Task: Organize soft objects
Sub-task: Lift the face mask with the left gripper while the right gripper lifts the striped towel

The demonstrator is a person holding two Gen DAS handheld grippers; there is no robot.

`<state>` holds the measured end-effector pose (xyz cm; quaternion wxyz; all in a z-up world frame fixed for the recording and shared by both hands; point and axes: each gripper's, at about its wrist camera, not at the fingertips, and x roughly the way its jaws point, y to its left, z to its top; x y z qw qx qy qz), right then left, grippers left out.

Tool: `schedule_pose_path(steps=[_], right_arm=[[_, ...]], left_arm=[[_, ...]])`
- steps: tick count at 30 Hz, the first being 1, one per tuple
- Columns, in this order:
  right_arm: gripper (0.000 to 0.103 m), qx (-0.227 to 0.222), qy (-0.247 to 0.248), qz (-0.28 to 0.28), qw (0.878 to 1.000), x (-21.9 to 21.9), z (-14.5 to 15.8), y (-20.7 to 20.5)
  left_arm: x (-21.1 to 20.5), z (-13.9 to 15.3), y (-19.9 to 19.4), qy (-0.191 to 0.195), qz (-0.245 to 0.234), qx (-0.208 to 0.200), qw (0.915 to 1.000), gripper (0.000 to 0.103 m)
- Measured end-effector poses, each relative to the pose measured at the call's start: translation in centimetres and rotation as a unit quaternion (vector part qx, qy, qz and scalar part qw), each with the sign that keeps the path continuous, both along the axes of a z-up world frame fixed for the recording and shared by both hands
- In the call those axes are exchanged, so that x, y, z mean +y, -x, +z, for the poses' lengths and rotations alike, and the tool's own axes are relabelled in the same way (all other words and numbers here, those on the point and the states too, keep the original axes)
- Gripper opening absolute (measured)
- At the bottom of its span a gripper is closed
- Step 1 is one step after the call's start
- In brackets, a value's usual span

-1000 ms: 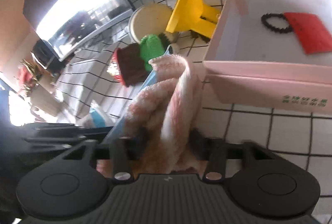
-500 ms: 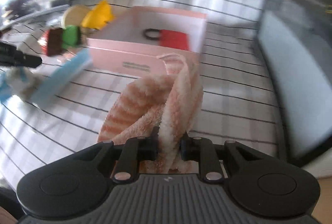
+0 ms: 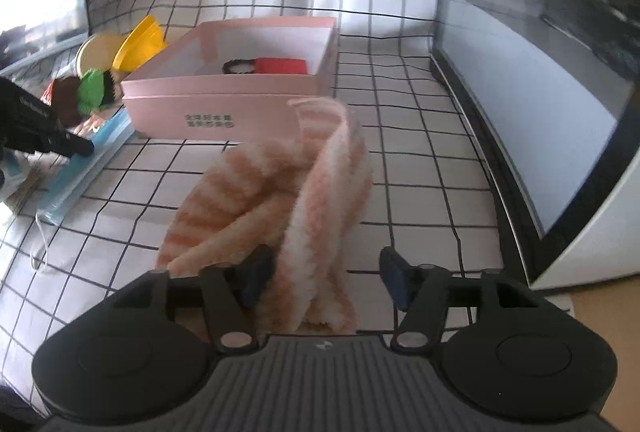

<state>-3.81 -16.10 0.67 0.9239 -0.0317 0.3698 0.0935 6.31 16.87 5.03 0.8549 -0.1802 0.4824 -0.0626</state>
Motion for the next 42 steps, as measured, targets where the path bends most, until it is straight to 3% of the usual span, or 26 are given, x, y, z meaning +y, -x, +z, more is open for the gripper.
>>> schedule_pose_path(steps=[6,11,14,16,18,21,26,31,33,35,36,37,38,39,42], right_arm=[[0.076,-0.002,-0.032,-0.02,0.999,-1.1,-0.8,0.0],[0.085,-0.003,-0.054,-0.031,0.998,-1.9,-1.5,-0.2],[0.087,-0.009,-0.058,-0.03,0.998,-2.1,-1.7,-0.1],[0.087,-0.011,-0.059,-0.028,0.998,-2.1,-1.8,0.0],[0.088,-0.012,-0.059,-0.026,0.998,-2.2,-1.8,0.0],[0.092,-0.01,-0.067,-0.026,0.997,-2.5,-1.8,-0.1],[0.103,0.022,-0.094,-0.015,0.995,-3.1,-1.6,-1.2],[0.102,0.052,-0.065,0.009,0.996,-2.6,-1.2,-2.1],[0.09,0.061,-0.071,0.015,0.995,-2.8,-0.5,-2.1],[0.087,0.046,-0.087,0.027,0.995,-2.8,0.9,-1.3],[0.078,0.034,-0.088,0.034,0.995,-2.6,1.5,-0.8],[0.067,0.025,-0.083,0.044,0.995,-2.1,2.1,-0.4],[0.04,0.022,-0.072,0.06,0.995,-1.3,2.7,-0.2],[0.024,0.025,-0.062,0.074,0.995,-0.7,3.0,-0.1],[0.021,0.039,-0.054,0.125,0.99,2.0,4.0,0.2]], left_arm=[[-4.5,0.4,-0.7,-0.056,-0.05,-0.007,0.9972,0.037],[-6.2,0.5,-1.8,-0.059,-0.005,-0.005,0.9982,0.043],[-7.4,0.4,-1.9,-0.073,0.028,-0.015,0.9968,0.043],[-8.2,0.3,-2.0,-0.101,0.025,-0.024,0.9942,0.042],[-9.1,0.3,-1.8,-0.137,0.007,-0.037,0.9898,0.026],[-9.8,0.0,-0.6,-0.19,-0.011,-0.059,0.98,0.021],[-8.3,-0.2,2.4,-0.169,-0.029,-0.079,0.982,0.014],[-7.8,0.2,6.4,-0.1,-0.064,-0.047,0.9919,0.014],[-7.9,0.2,8.1,-0.082,-0.078,-0.037,0.993,0.014],[-8.0,0.2,9.4,-0.08,-0.077,-0.033,0.9933,0.014],[-7.9,0.2,9.7,-0.081,-0.074,-0.034,0.9935,0.014],[-7.6,0.2,9.9,-0.079,-0.069,-0.035,0.9938,0.014],[-7.3,0.2,10.0,-0.077,-0.064,-0.038,0.9943,0.014],[-7.0,0.1,9.9,-0.075,-0.059,-0.038,0.9948,0.014],[-6.2,0.0,9.7,-0.061,-0.051,-0.041,0.996,0.014]])
